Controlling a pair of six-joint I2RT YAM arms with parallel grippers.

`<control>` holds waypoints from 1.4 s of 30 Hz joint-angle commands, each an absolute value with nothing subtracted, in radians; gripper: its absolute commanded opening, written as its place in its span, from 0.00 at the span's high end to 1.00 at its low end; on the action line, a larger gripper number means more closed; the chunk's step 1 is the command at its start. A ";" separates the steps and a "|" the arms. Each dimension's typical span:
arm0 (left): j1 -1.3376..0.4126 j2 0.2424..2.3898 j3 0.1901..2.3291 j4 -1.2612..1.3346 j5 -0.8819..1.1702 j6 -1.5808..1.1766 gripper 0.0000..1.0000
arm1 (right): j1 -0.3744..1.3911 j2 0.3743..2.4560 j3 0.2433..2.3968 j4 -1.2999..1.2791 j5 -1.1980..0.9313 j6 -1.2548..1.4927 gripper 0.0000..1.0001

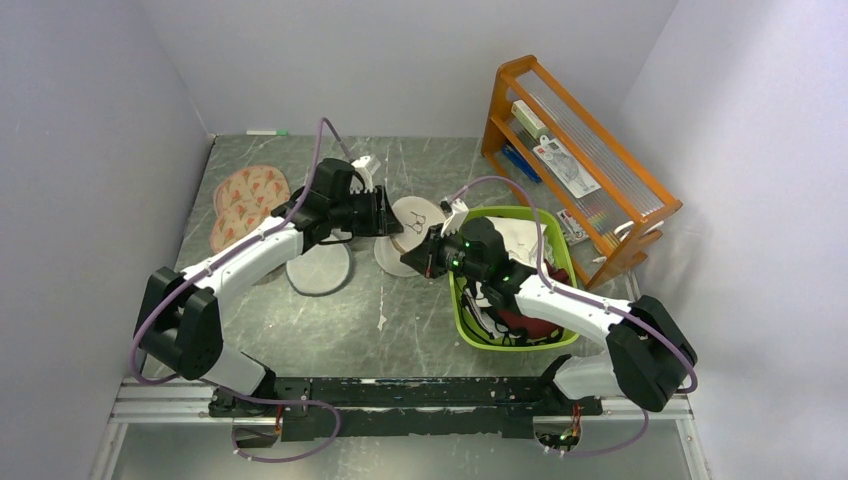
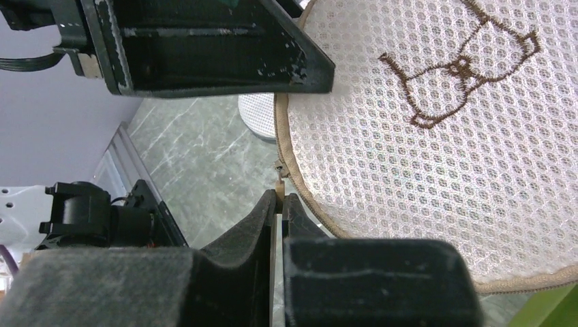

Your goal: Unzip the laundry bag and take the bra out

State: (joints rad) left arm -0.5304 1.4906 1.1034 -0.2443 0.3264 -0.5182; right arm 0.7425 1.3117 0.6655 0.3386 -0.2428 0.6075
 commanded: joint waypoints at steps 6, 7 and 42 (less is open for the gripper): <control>-0.470 1.489 1.138 -0.262 0.362 -0.534 0.84 | 0.749 1.315 0.669 0.294 -0.144 0.569 1.00; -0.462 1.495 1.141 -0.265 0.370 -0.535 0.89 | 0.747 1.312 0.666 0.283 -0.136 0.566 1.00; -0.370 1.393 1.149 -0.297 0.215 -0.451 0.12 | 0.541 1.082 0.542 0.246 -0.239 0.502 1.00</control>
State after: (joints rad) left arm -0.3401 1.4441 1.1324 -0.2989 0.2985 -0.4873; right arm 0.5468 1.0927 0.5449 0.1841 -0.1982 0.4862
